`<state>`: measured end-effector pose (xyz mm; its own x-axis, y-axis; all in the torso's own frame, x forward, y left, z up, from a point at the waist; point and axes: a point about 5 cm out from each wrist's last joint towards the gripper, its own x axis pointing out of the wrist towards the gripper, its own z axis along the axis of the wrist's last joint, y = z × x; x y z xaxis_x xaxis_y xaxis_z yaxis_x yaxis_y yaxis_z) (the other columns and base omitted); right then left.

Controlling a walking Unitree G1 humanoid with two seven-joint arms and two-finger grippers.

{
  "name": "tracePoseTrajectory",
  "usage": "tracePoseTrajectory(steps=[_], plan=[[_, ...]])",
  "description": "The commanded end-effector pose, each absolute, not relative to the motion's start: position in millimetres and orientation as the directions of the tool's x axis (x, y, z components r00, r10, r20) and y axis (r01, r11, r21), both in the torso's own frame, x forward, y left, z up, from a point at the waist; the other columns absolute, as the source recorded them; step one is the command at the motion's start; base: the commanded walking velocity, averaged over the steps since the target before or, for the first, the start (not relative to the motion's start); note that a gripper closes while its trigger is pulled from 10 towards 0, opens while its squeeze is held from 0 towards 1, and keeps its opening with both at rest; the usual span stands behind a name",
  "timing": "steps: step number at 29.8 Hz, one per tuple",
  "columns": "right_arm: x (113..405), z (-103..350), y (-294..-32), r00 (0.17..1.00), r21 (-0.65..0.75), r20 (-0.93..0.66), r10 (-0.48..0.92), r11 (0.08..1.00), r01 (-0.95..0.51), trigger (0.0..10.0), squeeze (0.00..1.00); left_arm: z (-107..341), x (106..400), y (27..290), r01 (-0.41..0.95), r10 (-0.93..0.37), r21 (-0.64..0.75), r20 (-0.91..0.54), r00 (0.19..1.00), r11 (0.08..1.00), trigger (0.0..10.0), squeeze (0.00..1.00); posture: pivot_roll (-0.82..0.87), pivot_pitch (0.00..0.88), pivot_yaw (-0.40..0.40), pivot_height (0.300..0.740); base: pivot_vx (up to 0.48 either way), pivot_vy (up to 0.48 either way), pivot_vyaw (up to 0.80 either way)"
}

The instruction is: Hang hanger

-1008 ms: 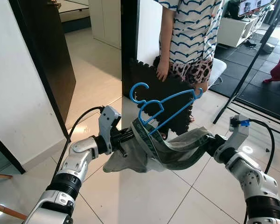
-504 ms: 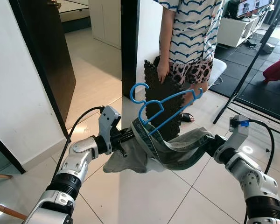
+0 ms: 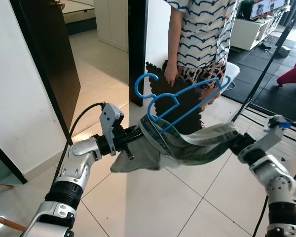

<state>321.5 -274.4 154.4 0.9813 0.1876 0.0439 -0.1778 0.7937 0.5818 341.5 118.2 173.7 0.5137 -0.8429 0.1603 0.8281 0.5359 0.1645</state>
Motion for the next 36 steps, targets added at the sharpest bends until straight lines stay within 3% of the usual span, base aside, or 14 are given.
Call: tracePoseTrajectory(steps=[1, 6, 13, 24, 26, 28, 30, 34, 36], plan=[[320.7, 152.7, -275.6, 0.982, 0.59, 0.031, 0.185, 0.79, -0.168, 10.0, 0.0, 172.1, 339.3, 122.0, 0.827, -0.846, 0.181, 0.152, 0.511, 0.532, 10.0, 0.0, -0.01, 0.067, -0.04, 0.74, 0.0, 0.0, 0.0], [320.5, 144.0, -274.7, 0.979, 0.519, -0.058, 0.193, 0.844, -0.135, 10.0, 0.0, 164.5, 338.2, 120.4, 0.822, -0.846, 0.199, 0.121, 0.519, 0.533, 10.0, 0.0, -0.02, 0.064, -0.039, 0.74, 0.0, 0.0, 0.0], [331.2, 160.3, -281.2, 0.987, 0.69, 0.029, 0.159, 0.711, -0.135, 10.0, 0.0, 176.8, 351.8, 131.2, 0.783, -0.759, -0.024, 0.229, 0.61, 0.622, 10.0, 0.0, -0.02, 0.065, -0.038, 0.74, 0.0, 0.0, 0.0], [333.5, 176.2, -296.8, 0.99, 0.7, 0.102, 0.095, 0.701, -0.139, 10.0, 0.0, 172.5, 350.6, 131.6, 0.783, -0.76, -0.037, 0.214, 0.613, 0.621, 10.0, 0.0, -0.05, 0.072, -0.039, 0.74, 0.0, 0.0, 0.0], [330.8, 193.8, -323.0, 0.986, 0.717, 0.165, -0.01, 0.688, -0.113, 10.0, 0.0, 171.5, 349.7, 130.6, 0.785, -0.763, -0.035, 0.21, 0.611, 0.619, 10.0, 0.0, -0.05, 0.072, -0.043, 0.74, 0.0, 0.0, 0.0], [330.8, 193.8, -323.0, 0.986, 0.717, 0.165, -0.01, 0.688, -0.113, 10.0, 0.0, 171.5, 349.7, 130.6, 0.785, -0.763, -0.035, 0.21, 0.611, 0.619, 10.0, 0.0, -0.05, 0.072, -0.043, 0.74, 0.0, 0.0, 0.0], [326.1, 207.3, -347.8, 0.974, 0.746, 0.193, -0.118, 0.663, -0.067, 10.0, 0.0, 171.8, 349.8, 130.8, 0.786, -0.766, -0.031, 0.2, 0.61, 0.618, 10.0, 0.0, -0.04, 0.078, -0.029, 0.74, 0.0, 0.0, 0.0], [326.0, 206.8, -344.7, 0.978, 0.73, 0.187, -0.093, 0.68, -0.075, 10.0, 0.0, 171.7, 349.2, 130.4, 0.788, -0.771, -0.023, 0.192, 0.607, 0.615, 10.0, 0.0, -0.04, 0.081, -0.033, 0.74, 0.0, 0.0, 0.0], [328.3, 190.0, -317.1, 0.993, 0.611, 0.108, 0.052, 0.784, -0.108, 10.0, 0.0, 168.2, 346.2, 129.7, 0.792, -0.782, 0.011, 0.163, 0.601, 0.611, 10.0, 0.0, -0.04, 0.076, -0.039, 0.74, 0.0, 0.0, 0.0]])
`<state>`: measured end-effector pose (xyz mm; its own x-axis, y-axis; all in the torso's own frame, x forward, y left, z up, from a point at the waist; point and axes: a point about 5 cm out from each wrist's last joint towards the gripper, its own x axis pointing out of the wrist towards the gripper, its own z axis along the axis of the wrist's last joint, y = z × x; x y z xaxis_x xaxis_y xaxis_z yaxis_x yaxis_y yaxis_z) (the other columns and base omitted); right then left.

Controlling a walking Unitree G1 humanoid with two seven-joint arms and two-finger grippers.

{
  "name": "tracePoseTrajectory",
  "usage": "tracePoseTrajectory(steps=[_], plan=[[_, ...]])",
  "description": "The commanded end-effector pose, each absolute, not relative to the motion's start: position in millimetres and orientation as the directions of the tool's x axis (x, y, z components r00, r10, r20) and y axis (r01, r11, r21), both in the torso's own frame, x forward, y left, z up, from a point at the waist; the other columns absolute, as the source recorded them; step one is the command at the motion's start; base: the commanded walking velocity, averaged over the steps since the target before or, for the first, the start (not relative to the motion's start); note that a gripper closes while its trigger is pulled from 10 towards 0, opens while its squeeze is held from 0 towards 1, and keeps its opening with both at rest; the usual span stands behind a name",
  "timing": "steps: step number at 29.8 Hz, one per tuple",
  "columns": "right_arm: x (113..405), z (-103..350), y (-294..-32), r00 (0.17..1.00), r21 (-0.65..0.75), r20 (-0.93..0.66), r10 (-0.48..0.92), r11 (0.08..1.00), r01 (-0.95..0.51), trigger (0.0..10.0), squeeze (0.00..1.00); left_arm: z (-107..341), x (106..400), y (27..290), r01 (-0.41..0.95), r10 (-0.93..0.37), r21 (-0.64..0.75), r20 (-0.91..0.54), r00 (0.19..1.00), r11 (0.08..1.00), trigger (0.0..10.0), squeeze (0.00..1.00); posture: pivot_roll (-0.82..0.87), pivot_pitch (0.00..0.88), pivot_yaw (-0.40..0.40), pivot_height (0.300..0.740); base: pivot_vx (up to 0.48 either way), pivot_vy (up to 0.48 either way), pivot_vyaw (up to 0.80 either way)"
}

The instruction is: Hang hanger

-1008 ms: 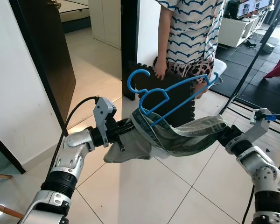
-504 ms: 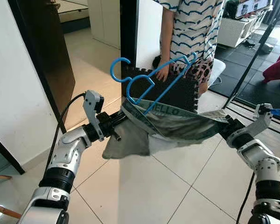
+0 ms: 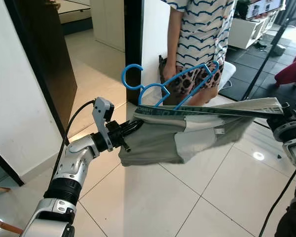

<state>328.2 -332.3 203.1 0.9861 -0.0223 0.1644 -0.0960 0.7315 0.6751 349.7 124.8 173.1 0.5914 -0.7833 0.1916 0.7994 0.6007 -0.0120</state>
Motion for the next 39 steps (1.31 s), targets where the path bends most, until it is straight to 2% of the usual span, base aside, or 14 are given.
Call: tracePoseTrajectory(steps=[1, 3, 5, 7, 12, 23, 29, 30, 32, 33, 38, 39], plan=[[328.3, 190.0, -317.1, 0.993, 0.611, 0.108, 0.052, 0.784, -0.108, 10.0, 0.0, 168.2, 346.2, 129.7, 0.792, -0.782, 0.011, 0.163, 0.601, 0.611, 10.0, 0.0, -0.04, 0.076, -0.039, 0.74, 0.0, 0.0, 0.0], [326.1, 167.7, -287.2, 0.984, 0.521, 0.032, 0.176, 0.837, -0.166, 10.0, 0.0, 159.4, 341.8, 129.0, 0.79, -0.793, 0.073, 0.099, 0.601, 0.609, 10.0, 0.0, -0.02, 0.08, -0.033, 0.74, 0.0, 0.0, 0.0], [326.1, 167.7, -287.2, 0.984, 0.521, 0.032, 0.176, 0.837, -0.166, 10.0, 0.0, 159.4, 341.8, 129.0, 0.79, -0.793, 0.073, 0.099, 0.601, 0.609, 10.0, 0.0, -0.02, 0.08, -0.033, 0.74, 0.0, 0.0, 0.0], [322.5, 147.4, -263.6, 0.966, 0.486, -0.038, 0.256, 0.849, -0.206, 10.0, 0.0, 150.6, 337.1, 130.5, 0.787, -0.797, 0.137, 0.033, 0.604, 0.602, 10.0, 0.0, -0.02, 0.074, -0.033, 0.74, 0.0, 0.0, 0.0], [320.2, 134.1, -249.1, 0.948, 0.461, -0.088, 0.306, 0.856, -0.234, 10.0, 0.0, 144.7, 332.0, 132.7, 0.785, -0.798, 0.185, -0.004, 0.602, 0.591, 10.0, 0.0, -0.02, 0.073, -0.04, 0.74, 0.0, 0.0, 0.0], [322.7, 140.5, -256.8, 0.958, 0.483, -0.066, 0.279, 0.849, -0.214, 10.0, 0.0, 168.4, 324.7, 134.5, 0.786, -0.811, 0.201, 0.13, 0.571, 0.585, 10.0, 0.0, -0.02, 0.069, -0.05, 0.74, 0.0, 0.0, 0.0], [322.5, 145.9, -262.3, 0.968, 0.497, -0.037, 0.247, 0.845, -0.196, 10.0, 0.0, 188.9, 321.6, 133.5, 0.801, -0.83, 0.224, 0.208, 0.517, 0.555, 10.0, 0.0, -0.02, 0.067, -0.052, 0.74, 0.0, 0.0, 0.0], [322.9, 149.2, -266.2, 0.973, 0.502, -0.023, 0.23, 0.844, -0.188, 10.0, 0.0, 194.4, 317.9, 131.9, 0.814, -0.85, 0.251, 0.212, 0.482, 0.524, 10.0, 0.0, -0.02, 0.064, -0.052, 0.74, 0.0, 0.0, 0.0], [322.9, 149.2, -266.2, 0.973, 0.502, -0.023, 0.23, 0.844, -0.188, 10.0, 0.0, 194.4, 317.9, 131.9, 0.814, -0.85, 0.251, 0.212, 0.482, 0.524, 10.0, 0.0, -0.02, 0.064, -0.052, 0.74, 0.0, 0.0, 0.0], [323.7, 153.5, -270.2, 0.978, 0.509, -0.006, 0.21, 0.842, -0.178, 10.0, 0.0, 196.1, 312.4, 128.8, 0.833, -0.878, 0.282, 0.194, 0.437, 0.476, 10.0, 0.0, -0.02, 0.063, -0.052, 0.74, 0.0, 0.0, 0.0], [324.5, 157.3, -273.3, 0.981, 0.516, 0.01, 0.196, 0.839, -0.173, 10.0, 0.0, 195.3, 307.5, 125.3, 0.847, -0.901, 0.309, 0.169, 0.399, 0.433, 10.0, 0.0, -0.02, 0.061, -0.052, 0.74, 0.0, 0.0, 0.0], [326.2, 164.6, -275.6, 0.982, 0.524, 0.038, 0.183, 0.833, -0.176, 10.0, 0.0, 191.2, 302.1, 120.3, 0.86, -0.923, 0.336, 0.131, 0.361, 0.384, 10.0, 0.0, -0.02, 0.062, -0.051, 0.74, 0.0, 0.0, 0.0]])
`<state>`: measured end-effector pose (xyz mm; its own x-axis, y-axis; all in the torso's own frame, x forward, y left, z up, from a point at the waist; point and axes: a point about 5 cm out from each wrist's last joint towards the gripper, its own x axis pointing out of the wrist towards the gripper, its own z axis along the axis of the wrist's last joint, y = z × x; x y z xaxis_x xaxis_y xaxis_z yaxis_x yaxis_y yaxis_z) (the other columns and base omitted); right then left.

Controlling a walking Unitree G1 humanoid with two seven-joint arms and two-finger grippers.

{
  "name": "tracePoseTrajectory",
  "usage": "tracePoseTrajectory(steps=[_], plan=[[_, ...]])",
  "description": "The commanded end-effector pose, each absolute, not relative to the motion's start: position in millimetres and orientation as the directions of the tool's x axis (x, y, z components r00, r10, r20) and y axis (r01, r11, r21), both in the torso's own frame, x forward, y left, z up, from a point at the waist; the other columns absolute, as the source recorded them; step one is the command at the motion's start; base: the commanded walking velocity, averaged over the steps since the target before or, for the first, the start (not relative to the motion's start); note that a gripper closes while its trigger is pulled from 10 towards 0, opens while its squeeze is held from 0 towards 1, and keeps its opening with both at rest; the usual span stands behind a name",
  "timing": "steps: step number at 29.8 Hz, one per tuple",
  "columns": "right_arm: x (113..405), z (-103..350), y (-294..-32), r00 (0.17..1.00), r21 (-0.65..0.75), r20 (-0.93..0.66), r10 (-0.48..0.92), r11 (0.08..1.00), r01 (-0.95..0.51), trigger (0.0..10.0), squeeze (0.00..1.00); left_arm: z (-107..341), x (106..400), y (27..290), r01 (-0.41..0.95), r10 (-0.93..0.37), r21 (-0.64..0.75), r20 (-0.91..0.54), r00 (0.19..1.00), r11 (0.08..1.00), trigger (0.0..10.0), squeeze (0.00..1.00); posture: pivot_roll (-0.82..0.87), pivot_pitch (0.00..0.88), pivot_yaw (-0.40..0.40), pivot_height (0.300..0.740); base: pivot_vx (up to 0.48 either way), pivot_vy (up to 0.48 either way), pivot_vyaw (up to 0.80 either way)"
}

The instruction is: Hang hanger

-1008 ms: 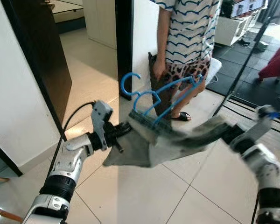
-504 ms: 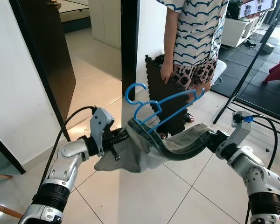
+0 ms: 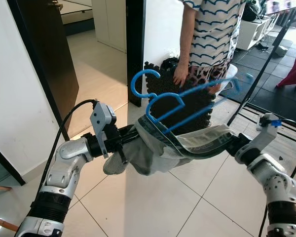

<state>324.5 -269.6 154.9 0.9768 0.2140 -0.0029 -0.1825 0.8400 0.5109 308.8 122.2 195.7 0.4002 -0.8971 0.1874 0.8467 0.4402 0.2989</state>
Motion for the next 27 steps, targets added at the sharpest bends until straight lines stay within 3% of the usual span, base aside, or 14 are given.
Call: tracePoseTrajectory(steps=[1, 11, 17, 27], plan=[[326.2, 164.6, -275.6, 0.982, 0.524, 0.038, 0.183, 0.833, -0.176, 10.0, 0.0, 191.2, 302.1, 120.3, 0.86, -0.923, 0.336, 0.131, 0.361, 0.384, 10.0, 0.0, -0.02, 0.062, -0.051, 0.74, 0.0, 0.0, 0.0], [331.0, 186.5, -284.3, 0.983, 0.541, 0.117, 0.143, 0.821, -0.184, 10.0, 0.0, 179.0, 293.1, 110.9, 0.854, -0.951, 0.426, 0.053, 0.304, 0.297, 10.0, 0.0, -0.02, 0.054, -0.055, 0.74, 0.0, 0.0, 0.0], [330.0, 195.7, -298.7, 0.988, 0.558, 0.138, 0.072, 0.818, -0.138, 10.0, 0.0, 187.2, 297.8, 116.2, 0.8, -0.924, 0.472, 0.099, 0.369, 0.37, 10.0, 0.0, -0.01, 0.065, -0.058, 0.74, 0.0, 0.0, 0.0], [328.7, 211.4, -318.7, 0.984, 0.602, 0.179, -0.027, 0.794, -0.087, 10.0, 0.0, 189.1, 296.3, 110.9, 0.748, -0.914, 0.541, 0.108, 0.392, 0.384, 10.0, 0.0, -0.02, 0.067, -0.06, 0.74, 0.0, 0.0, 0.0]])
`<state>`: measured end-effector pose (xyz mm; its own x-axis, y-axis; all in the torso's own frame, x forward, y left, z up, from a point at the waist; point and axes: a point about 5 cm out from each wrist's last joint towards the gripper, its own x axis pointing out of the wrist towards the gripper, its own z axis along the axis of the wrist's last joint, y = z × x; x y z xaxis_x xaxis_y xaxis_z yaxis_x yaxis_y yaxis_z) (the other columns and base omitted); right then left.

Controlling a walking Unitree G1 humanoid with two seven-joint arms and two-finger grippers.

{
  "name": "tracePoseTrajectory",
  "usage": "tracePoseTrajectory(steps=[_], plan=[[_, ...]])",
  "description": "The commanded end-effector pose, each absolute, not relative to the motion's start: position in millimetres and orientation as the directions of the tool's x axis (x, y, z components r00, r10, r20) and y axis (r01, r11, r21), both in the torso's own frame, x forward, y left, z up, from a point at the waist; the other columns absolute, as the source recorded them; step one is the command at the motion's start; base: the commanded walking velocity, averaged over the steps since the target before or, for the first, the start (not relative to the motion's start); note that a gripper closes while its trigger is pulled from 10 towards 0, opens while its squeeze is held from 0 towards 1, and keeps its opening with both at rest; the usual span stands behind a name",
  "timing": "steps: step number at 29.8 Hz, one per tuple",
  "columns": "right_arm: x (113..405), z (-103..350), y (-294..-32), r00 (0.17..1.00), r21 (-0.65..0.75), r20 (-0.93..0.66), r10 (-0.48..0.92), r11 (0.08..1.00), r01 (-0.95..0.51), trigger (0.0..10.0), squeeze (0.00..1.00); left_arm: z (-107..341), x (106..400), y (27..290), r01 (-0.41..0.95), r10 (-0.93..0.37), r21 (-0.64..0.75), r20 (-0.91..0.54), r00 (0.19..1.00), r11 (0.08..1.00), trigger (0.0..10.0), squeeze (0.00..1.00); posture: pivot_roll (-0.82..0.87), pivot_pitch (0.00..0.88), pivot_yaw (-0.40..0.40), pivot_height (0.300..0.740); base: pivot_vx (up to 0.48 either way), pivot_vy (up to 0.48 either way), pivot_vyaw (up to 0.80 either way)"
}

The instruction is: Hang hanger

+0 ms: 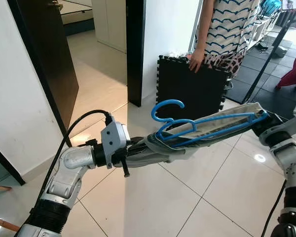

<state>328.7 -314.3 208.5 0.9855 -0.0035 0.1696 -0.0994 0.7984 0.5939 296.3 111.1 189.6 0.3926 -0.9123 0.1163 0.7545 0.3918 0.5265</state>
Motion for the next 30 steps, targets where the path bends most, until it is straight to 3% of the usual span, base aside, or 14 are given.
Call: tracePoseTrajectory(steps=[1, 15, 30], plan=[[327.3, 218.3, -325.0, 0.979, 0.616, 0.195, -0.056, 0.783, -0.079, 10.0, 0.0, 188.4, 297.8, 110.4, 0.725, -0.903, 0.556, 0.121, 0.413, 0.406, 10.0, 0.0, -0.02, 0.071, -0.061, 0.74, 0.0, 0.0, 0.0], [328.4, 230.4, -324.3, 0.973, 0.636, 0.222, -0.062, 0.766, -0.096, 10.0, 0.0, 179.7, 296.3, 97.7, 0.661, -0.908, 0.662, 0.072, 0.413, 0.353, 10.0, 0.0, -0.03, 0.065, -0.06, 0.74, 0.0, 0.0, 0.0], [329.3, 239.7, -307.7, 0.965, 0.629, 0.261, 0.028, 0.753, -0.192, 10.0, 0.0, 193.0, 324.2, 115.8, 0.47, -0.776, 0.727, 0.138, 0.615, 0.501, 10.0, 0.0, -0.03, 0.07, -0.058, 0.74, 0.0, 0.0, 0.0]])
